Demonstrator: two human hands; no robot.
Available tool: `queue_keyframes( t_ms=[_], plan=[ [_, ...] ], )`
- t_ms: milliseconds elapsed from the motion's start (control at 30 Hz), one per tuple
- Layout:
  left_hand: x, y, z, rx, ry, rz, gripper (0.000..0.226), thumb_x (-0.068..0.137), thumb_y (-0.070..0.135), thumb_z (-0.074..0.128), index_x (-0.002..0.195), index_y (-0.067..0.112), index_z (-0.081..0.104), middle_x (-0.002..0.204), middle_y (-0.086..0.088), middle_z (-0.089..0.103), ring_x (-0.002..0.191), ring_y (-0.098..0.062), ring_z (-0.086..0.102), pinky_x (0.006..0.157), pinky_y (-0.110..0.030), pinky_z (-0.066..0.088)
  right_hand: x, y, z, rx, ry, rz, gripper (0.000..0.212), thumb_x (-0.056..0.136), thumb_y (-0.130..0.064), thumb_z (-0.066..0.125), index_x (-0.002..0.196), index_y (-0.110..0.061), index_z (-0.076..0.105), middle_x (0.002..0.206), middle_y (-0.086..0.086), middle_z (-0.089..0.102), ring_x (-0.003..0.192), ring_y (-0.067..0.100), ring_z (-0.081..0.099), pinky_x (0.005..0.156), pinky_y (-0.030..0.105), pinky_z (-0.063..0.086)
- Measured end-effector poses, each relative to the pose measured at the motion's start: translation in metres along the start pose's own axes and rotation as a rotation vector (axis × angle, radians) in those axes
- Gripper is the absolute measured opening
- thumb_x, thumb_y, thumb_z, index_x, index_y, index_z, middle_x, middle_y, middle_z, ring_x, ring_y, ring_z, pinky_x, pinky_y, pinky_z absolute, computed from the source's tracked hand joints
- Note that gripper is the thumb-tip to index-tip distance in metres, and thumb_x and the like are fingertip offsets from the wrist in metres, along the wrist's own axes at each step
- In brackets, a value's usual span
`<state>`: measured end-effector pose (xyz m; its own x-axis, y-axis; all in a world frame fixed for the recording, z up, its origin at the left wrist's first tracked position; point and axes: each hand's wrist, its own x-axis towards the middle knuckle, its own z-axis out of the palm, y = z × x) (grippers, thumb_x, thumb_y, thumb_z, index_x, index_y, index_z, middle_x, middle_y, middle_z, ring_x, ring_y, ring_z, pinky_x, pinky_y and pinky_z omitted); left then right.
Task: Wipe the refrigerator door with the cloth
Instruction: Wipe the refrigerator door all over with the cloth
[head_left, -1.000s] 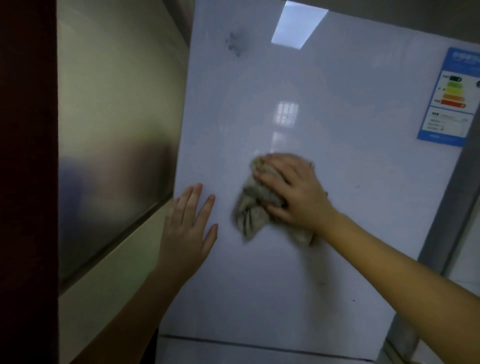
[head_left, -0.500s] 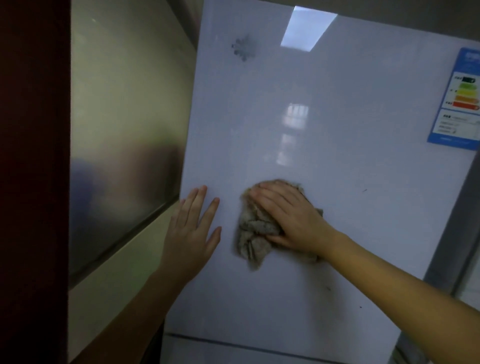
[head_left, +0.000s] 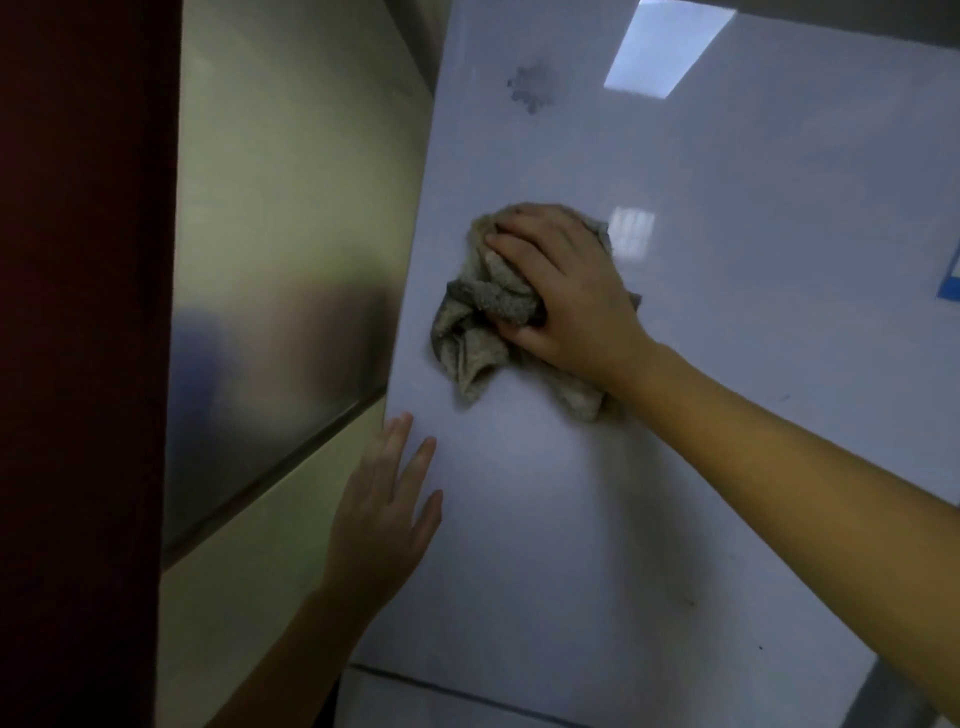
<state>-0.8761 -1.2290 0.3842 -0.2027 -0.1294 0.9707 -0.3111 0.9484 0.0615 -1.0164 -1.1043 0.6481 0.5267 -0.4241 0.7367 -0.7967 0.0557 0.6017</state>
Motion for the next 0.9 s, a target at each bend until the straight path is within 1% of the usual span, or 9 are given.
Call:
queue_keyframes(
  t_ms=[100,200,300,400,500,600,733,800,900],
  plan=[
    [-0.002,-0.001,0.003,0.002,-0.028,-0.004,0.058,0.099,0.034,0.056,0.148,0.007,0.046,0.161,-0.019,0.035,0.15,-0.034,0.033,0.117,-0.045,0.039,-0.028,-0.019,0.004,0.042,-0.082,-0.025,0.057,0.096,-0.039,0.069,0.138,-0.001,0.062,0.145,0.019,0.059,0.138,0.038,0.052,0.121,0.049,0.036],
    [-0.002,-0.001,0.005,0.013,-0.03,0.012,0.059,0.099,0.035,0.056,0.149,0.006,0.045,0.161,-0.021,0.034,0.15,-0.035,0.033,0.118,-0.046,0.038,-0.079,-0.04,0.006,0.075,-0.143,-0.043,0.056,0.097,-0.038,0.069,0.139,-0.002,0.062,0.147,0.019,0.058,0.14,0.038,0.051,0.122,0.05,0.035],
    [-0.001,-0.001,0.002,0.018,-0.031,0.018,0.059,0.099,0.033,0.057,0.149,0.005,0.046,0.161,-0.021,0.033,0.15,-0.036,0.033,0.118,-0.047,0.037,-0.134,-0.056,0.003,0.082,-0.209,-0.078,0.056,0.098,-0.039,0.069,0.14,-0.004,0.062,0.148,0.017,0.058,0.141,0.035,0.052,0.121,0.05,0.037],
    [0.001,0.0,-0.002,0.023,-0.039,0.025,0.058,0.099,0.032,0.056,0.148,0.004,0.046,0.161,-0.022,0.034,0.15,-0.037,0.033,0.119,-0.047,0.036,-0.163,-0.057,-0.007,0.067,-0.223,-0.039,0.057,0.097,-0.041,0.071,0.141,-0.006,0.061,0.149,0.016,0.057,0.142,0.034,0.051,0.12,0.051,0.039],
    [0.004,0.003,-0.004,0.017,-0.055,0.009,0.058,0.098,0.032,0.056,0.147,0.002,0.048,0.16,-0.023,0.034,0.15,-0.038,0.032,0.119,-0.049,0.036,-0.168,-0.051,-0.014,0.057,-0.169,0.05,0.057,0.096,-0.04,0.072,0.139,-0.004,0.063,0.149,0.017,0.057,0.141,0.036,0.051,0.118,0.053,0.04],
    [0.008,0.009,-0.006,0.025,-0.061,0.002,0.058,0.097,0.032,0.056,0.146,0.002,0.048,0.16,-0.023,0.034,0.149,-0.04,0.033,0.119,-0.05,0.035,-0.168,-0.043,-0.024,0.049,-0.049,0.179,0.054,0.096,-0.036,0.069,0.137,-0.001,0.063,0.145,0.022,0.057,0.137,0.04,0.052,0.116,0.055,0.04],
    [0.027,0.019,-0.011,0.041,-0.04,0.066,0.056,0.097,0.032,0.055,0.145,0.002,0.05,0.159,-0.023,0.035,0.148,-0.041,0.035,0.12,-0.048,0.032,-0.166,-0.023,-0.045,-0.025,0.131,0.332,0.053,0.092,-0.018,0.075,0.14,-0.002,0.058,0.144,0.025,0.052,0.134,0.045,0.051,0.113,0.061,0.041],
    [0.042,0.026,-0.012,0.034,-0.023,0.089,0.054,0.098,0.031,0.056,0.144,0.002,0.051,0.159,-0.024,0.036,0.147,-0.042,0.037,0.118,-0.05,0.034,-0.168,-0.014,-0.054,-0.068,0.173,0.354,0.048,0.095,-0.014,0.071,0.141,-0.005,0.058,0.145,0.023,0.049,0.137,0.045,0.049,0.115,0.061,0.039],
    [0.058,0.038,-0.01,0.032,-0.024,0.11,0.053,0.099,0.032,0.053,0.143,0.003,0.052,0.158,-0.024,0.037,0.146,-0.042,0.038,0.119,-0.05,0.032,-0.183,-0.006,-0.06,-0.125,0.17,0.406,0.037,0.099,-0.016,0.065,0.135,-0.007,0.066,0.142,0.024,0.056,0.139,0.046,0.046,0.117,0.06,0.037]
  ],
)
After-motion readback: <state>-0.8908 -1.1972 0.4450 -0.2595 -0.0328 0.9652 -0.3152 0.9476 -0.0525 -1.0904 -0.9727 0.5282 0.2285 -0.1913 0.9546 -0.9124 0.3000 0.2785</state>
